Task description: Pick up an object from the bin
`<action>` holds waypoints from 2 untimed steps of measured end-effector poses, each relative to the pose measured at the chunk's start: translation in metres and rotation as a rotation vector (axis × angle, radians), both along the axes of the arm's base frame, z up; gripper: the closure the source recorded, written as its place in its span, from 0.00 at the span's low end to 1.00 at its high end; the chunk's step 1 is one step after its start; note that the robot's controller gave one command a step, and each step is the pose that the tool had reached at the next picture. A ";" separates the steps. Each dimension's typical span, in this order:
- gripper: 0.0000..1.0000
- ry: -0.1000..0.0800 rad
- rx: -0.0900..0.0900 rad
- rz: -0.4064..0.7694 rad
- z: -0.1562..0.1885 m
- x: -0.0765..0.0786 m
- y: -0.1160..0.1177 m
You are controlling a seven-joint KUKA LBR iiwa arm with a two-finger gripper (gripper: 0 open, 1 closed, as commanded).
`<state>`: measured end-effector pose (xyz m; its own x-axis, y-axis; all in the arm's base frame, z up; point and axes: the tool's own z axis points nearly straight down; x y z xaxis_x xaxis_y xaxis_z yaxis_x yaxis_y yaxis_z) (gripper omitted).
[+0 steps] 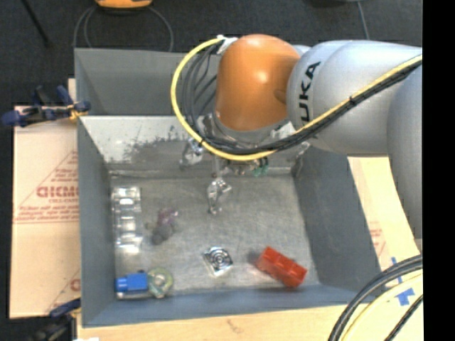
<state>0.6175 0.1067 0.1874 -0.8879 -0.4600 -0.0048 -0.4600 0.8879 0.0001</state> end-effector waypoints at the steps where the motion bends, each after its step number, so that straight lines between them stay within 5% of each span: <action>1: 0.00 -0.005 -0.002 0.223 -0.072 -0.018 0.063; 2: 0.00 -0.008 0.001 0.299 -0.114 -0.032 0.048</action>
Offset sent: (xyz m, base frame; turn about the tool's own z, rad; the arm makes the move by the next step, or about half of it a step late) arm -0.0254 0.0785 -0.0903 -0.2511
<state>0.5852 0.1543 0.0735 -0.7130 -0.7010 -0.0116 -0.7010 0.7131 -0.0034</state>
